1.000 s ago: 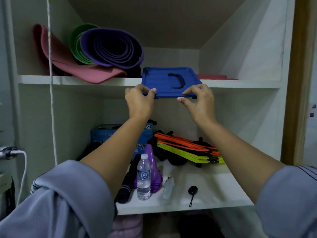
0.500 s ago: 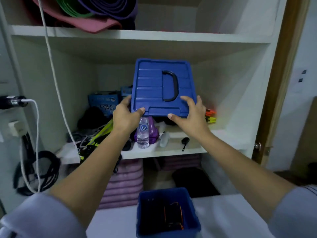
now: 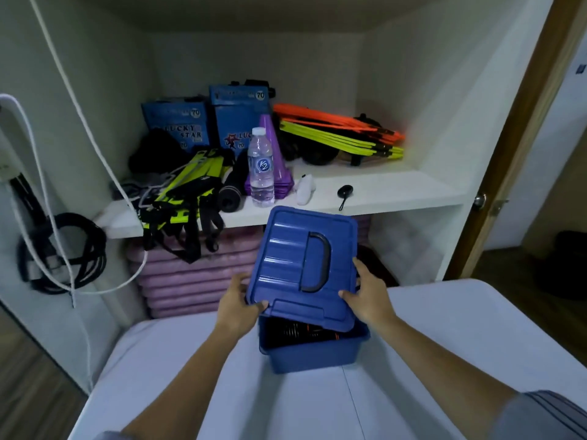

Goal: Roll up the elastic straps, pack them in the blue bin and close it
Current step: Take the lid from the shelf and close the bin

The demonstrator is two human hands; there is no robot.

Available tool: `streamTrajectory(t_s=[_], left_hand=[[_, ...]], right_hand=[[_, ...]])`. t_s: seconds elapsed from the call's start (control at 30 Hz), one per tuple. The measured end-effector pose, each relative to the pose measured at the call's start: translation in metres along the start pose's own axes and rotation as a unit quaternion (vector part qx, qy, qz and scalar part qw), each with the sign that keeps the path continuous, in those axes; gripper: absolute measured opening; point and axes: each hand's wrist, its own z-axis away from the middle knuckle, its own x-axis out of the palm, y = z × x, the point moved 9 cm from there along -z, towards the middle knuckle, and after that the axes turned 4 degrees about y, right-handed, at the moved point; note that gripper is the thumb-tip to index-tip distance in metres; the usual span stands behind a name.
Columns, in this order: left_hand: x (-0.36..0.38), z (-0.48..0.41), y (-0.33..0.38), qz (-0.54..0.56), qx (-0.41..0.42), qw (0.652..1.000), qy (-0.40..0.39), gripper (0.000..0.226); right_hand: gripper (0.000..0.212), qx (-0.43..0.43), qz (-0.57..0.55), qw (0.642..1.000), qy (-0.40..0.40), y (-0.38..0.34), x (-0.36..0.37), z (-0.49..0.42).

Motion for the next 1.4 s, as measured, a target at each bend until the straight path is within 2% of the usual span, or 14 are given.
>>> streamTrajectory(t_s=[0.1,0.33,0.5,0.6,0.7,0.8,0.9,0.97,1.03,1.1,1.17,1.3,1.4], left_hand=[[0.018,-0.002,-0.029,-0.023,-0.031,0.999,-0.03,0.053],[0.052,-0.017,-0.066,-0.156,-0.027,0.984,-0.086,0.052],[0.068,-0.036,-0.083,-0.226,-0.028,0.968,-0.102,0.046],[0.072,-0.043,-0.085,-0.249,-0.007,0.963,-0.104,0.04],[0.071,-0.05,-0.095,-0.225,-0.005,0.969,-0.1,0.047],[0.064,-0.055,-0.099,-0.209,0.007,0.975,-0.075,0.041],[0.055,-0.051,-0.089,-0.299,0.05,0.953,-0.002,0.033],[0.057,-0.041,-0.072,-0.357,0.089,0.929,0.029,0.034],[0.07,-0.033,-0.062,-0.396,0.1,0.913,0.007,0.044],[0.085,-0.03,-0.065,-0.44,0.078,0.894,-0.032,0.06],[0.092,-0.033,-0.071,-0.472,0.059,0.878,-0.058,0.07],[0.093,-0.046,-0.076,-0.517,0.049,0.851,-0.078,0.064],[0.092,-0.05,-0.07,-0.501,0.067,0.861,-0.057,0.056]], right_hand=[[0.069,0.045,0.027,0.998,-0.046,0.031,0.026,0.007],[0.06,0.108,0.084,0.984,-0.115,0.072,0.068,0.017],[0.055,0.118,0.109,0.98,-0.118,0.083,0.08,0.013],[0.054,0.109,0.124,0.979,-0.116,0.084,0.082,0.009],[0.048,0.086,0.146,0.98,-0.106,0.082,0.084,0.007],[0.059,0.032,0.218,0.969,-0.109,0.077,0.085,0.001],[0.074,-0.033,0.236,0.961,-0.138,0.07,0.092,-0.012],[0.068,-0.055,0.223,0.959,-0.165,0.067,0.1,-0.02],[0.062,-0.064,0.241,0.95,-0.187,0.069,0.106,-0.028],[0.066,-0.063,0.275,0.938,-0.201,0.074,0.11,-0.031],[0.07,-0.059,0.307,0.932,-0.182,0.075,0.11,-0.033],[0.066,-0.067,0.326,0.934,-0.128,0.07,0.105,-0.032],[0.071,-0.073,0.304,0.942,-0.122,0.074,0.101,-0.033]])
